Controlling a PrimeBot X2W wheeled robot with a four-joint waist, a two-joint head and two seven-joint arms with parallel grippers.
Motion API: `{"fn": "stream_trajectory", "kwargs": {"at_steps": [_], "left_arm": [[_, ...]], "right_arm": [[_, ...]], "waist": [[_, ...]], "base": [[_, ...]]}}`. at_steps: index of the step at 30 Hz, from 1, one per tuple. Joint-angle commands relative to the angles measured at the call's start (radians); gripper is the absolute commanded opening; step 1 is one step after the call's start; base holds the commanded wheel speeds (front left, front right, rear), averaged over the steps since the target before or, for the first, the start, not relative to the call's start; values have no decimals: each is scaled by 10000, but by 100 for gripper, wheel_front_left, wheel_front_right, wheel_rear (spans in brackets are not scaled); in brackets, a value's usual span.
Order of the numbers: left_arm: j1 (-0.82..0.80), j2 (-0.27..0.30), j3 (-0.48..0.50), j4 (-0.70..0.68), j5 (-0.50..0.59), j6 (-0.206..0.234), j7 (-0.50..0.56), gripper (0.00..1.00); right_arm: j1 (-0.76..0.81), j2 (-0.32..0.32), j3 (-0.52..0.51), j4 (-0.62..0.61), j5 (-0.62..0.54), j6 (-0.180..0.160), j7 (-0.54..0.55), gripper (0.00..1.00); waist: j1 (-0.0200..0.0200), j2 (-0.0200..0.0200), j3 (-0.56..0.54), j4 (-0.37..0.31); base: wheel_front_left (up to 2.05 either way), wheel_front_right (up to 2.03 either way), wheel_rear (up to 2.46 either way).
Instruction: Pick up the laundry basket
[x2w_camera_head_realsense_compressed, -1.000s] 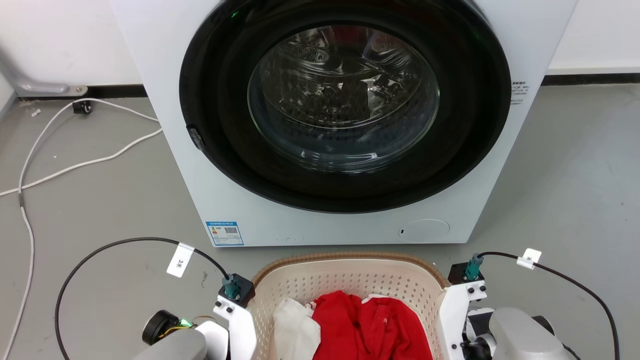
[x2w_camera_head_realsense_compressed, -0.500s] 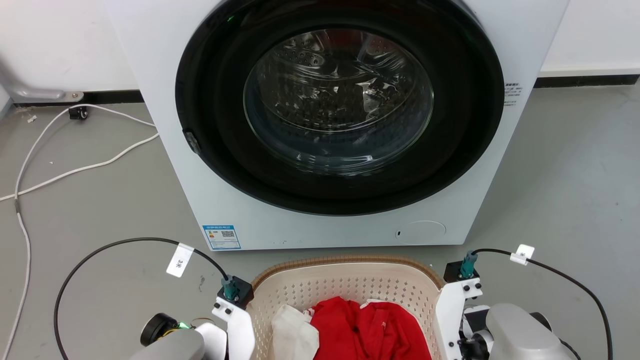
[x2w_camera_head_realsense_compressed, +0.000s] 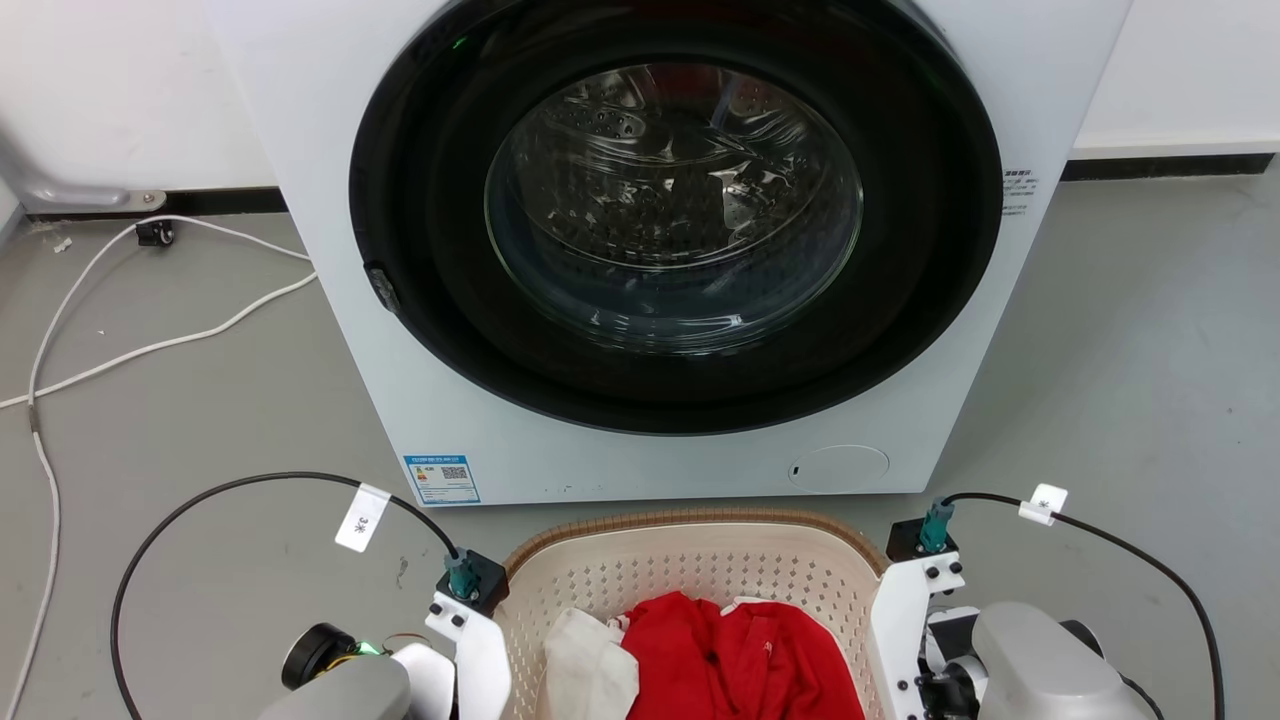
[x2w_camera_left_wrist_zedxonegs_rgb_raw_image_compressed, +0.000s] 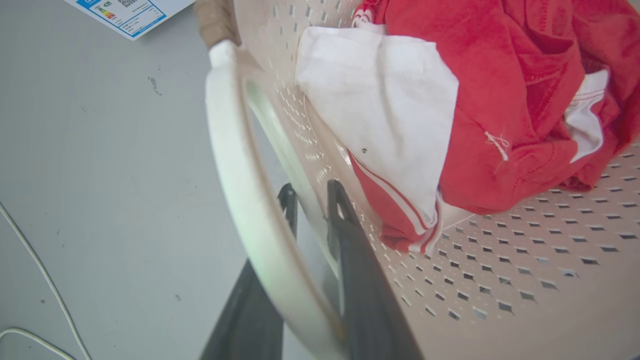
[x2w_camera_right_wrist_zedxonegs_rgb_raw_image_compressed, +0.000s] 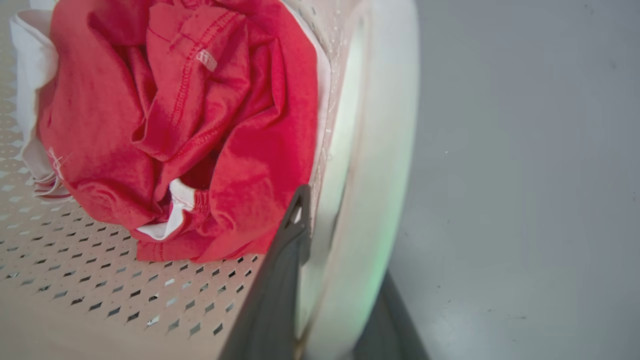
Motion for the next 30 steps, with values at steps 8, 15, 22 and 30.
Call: {"fn": "stream_trajectory", "kwargs": {"at_steps": [8, 15, 22, 30], "left_arm": [[-59, 127, -216, 78, 69, -111, 66, 0], [-78, 109, -234, 142, 87, -112, 49, 0], [-45, 89, -260, 246, 229, -112, 4, 0], [-75, 27, -273, 282, 202, -112, -17, 0]], "right_arm": [[-226, -317, 189, -131, 117, -8, -86, 0], [-239, -304, 303, -158, 271, -8, -65, 0], [-371, -372, 430, -157, 386, -8, -99, 0], [-413, -401, 512, -107, 459, -8, -144, 0]], "waist": [[0, 0, -17, 18], [0, 0, -16, 26], [0, 0, 4, 28], [0, 0, 1, 51]], "base": [[0, 0, 0], [0, 0, 0], [0, 0, 0], [0, 0, 0]]}}
